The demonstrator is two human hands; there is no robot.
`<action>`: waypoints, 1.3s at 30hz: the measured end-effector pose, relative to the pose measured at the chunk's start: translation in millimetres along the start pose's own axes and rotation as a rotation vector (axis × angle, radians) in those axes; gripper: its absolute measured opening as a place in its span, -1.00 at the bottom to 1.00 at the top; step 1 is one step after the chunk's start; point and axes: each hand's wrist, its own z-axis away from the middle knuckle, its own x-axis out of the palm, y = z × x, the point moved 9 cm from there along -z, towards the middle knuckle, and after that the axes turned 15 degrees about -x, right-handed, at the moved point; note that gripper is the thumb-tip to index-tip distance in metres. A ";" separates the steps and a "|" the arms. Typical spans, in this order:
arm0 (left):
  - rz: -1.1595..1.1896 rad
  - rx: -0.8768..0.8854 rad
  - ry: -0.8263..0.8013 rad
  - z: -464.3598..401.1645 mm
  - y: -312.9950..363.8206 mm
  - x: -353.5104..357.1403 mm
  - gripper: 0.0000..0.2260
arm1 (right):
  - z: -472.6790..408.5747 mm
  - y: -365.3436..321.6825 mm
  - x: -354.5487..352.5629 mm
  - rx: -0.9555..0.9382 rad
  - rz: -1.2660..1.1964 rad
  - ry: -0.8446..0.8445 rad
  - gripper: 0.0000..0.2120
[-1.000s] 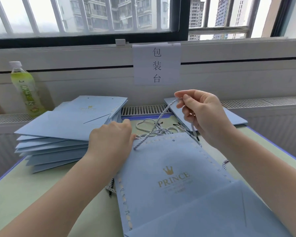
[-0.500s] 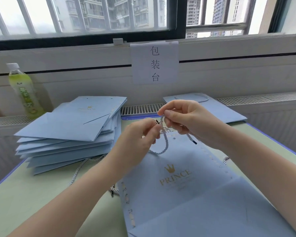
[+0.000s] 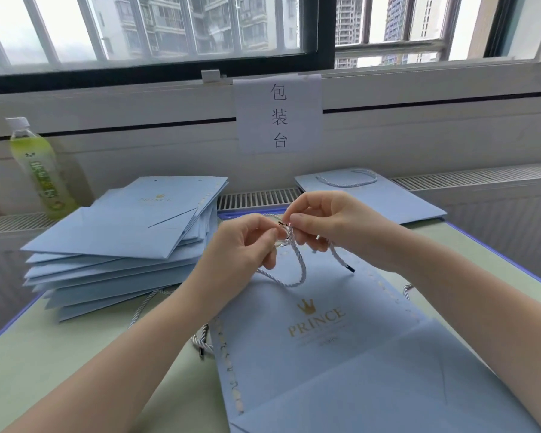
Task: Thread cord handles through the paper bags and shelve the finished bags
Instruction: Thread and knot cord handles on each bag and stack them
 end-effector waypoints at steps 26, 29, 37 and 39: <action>-0.289 0.021 0.129 0.6 -5.1 -5.1 -0.81 | 1.0 18.2 -34.1 0.127 -0.870 0.491 -0.89; -0.424 0.041 0.079 0.9 -8.5 7.1 -0.85 | 1.9 21.9 -33.4 0.141 -0.920 0.514 -0.92; -0.604 -0.032 0.118 1.3 -16.5 8.4 -0.92 | -2.3 4.5 -34.3 0.028 -0.588 0.325 -0.79; -0.650 -0.047 0.204 3.7 -10.5 -0.3 -0.98 | -1.0 1.3 -32.4 0.058 -0.255 0.175 -0.78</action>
